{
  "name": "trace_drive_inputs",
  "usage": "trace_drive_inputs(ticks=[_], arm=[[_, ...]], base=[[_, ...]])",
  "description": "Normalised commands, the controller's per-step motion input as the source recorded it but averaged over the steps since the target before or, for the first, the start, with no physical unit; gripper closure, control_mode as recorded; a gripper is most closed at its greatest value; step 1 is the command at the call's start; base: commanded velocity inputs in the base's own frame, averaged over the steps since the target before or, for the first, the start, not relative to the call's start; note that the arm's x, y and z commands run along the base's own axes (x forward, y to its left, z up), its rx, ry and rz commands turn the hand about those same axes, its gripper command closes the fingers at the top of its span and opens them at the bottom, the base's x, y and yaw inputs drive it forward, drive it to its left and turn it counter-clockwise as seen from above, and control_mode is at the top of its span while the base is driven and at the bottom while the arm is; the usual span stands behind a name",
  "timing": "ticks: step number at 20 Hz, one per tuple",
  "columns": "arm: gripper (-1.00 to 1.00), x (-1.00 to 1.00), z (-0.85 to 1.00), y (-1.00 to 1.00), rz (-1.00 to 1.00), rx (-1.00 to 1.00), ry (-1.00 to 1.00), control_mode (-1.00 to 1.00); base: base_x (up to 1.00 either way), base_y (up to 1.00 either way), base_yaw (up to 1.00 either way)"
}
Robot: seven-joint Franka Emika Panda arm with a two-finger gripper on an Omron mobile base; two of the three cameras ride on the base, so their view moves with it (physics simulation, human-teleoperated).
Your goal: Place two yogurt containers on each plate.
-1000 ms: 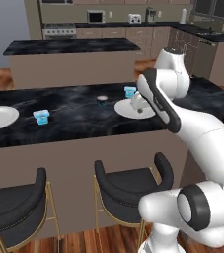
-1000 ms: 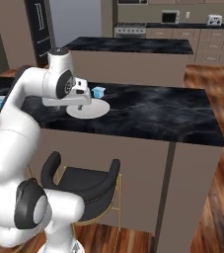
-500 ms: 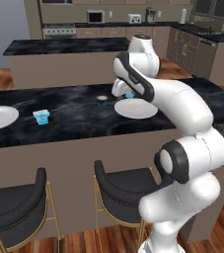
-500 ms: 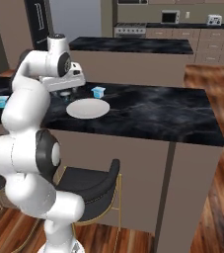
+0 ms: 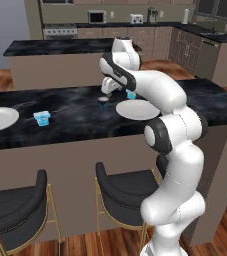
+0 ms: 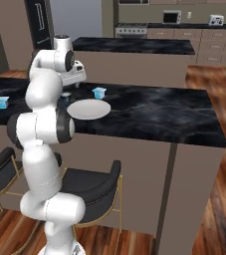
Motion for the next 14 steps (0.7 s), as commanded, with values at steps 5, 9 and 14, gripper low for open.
trace_drive_inputs(ticks=[5, 9, 14], arm=[[-1.00, 0.66, -0.29, 0.46, 0.00, -0.11, 0.00, -1.00], [-1.00, 0.25, -0.15, 0.24, 0.00, -0.08, 0.01, -1.00], [-1.00, 0.07, -0.14, -0.01, 0.00, -0.04, 0.07, -1.00]], base=[[0.00, 0.00, 0.00], [0.00, 0.00, 0.00], [0.00, 0.00, 0.00]])
